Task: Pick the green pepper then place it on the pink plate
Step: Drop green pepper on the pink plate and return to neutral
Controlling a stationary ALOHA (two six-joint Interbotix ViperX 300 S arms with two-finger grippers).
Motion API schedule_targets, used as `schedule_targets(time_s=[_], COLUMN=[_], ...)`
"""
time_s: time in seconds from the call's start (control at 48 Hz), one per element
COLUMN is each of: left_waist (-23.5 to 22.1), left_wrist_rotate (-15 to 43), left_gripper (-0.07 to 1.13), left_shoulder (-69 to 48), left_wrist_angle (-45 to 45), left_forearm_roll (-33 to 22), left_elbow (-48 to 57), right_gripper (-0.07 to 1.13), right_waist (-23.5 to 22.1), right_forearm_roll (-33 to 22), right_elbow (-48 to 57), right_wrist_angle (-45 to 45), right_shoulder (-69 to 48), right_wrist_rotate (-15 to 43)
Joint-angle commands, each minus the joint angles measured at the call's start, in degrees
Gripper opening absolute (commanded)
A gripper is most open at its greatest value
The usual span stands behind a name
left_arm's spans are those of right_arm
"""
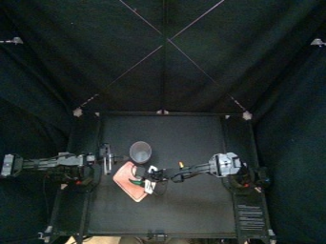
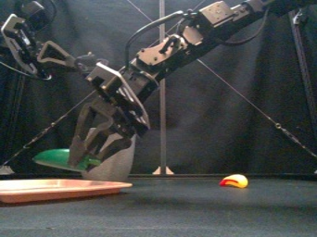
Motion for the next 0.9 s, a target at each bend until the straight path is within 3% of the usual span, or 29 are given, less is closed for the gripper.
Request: schedule_targets(time_s=[0.021, 0.229, 0.604, 0.896], left_waist=[0.26, 0.35, 0.35, 0.35], left_wrist_rotate=[0.09, 0.09, -0.09, 0.00], left_gripper=[0.18, 0.18, 0.18, 0.18], left_shoulder=[0.26, 0.18, 0.26, 0.18], left_wrist_angle=[-0.18, -0.18, -0.18, -0.09], left_forearm_roll=[-0.18, -0.26, -0.97, -1.14], left_elbow=[-0.79, -0.26, 0.44, 0.44], right_gripper=[0.74, 0.97, 0.97, 0.97], right_waist=[-0.35, -0.09, 0.00, 1.23], right_forearm_roll=[-0.44, -2.02, -4.66, -5.80], right_elbow=[-2.29, -2.81, 3.25, 18.37], right_wrist_angle=[0.97, 1.14, 1.67, -11.60], right_shoulder=[-0.62, -0.79, -12.57, -25.05], right_wrist_rotate=[-0.26, 0.53, 1.67, 1.32])
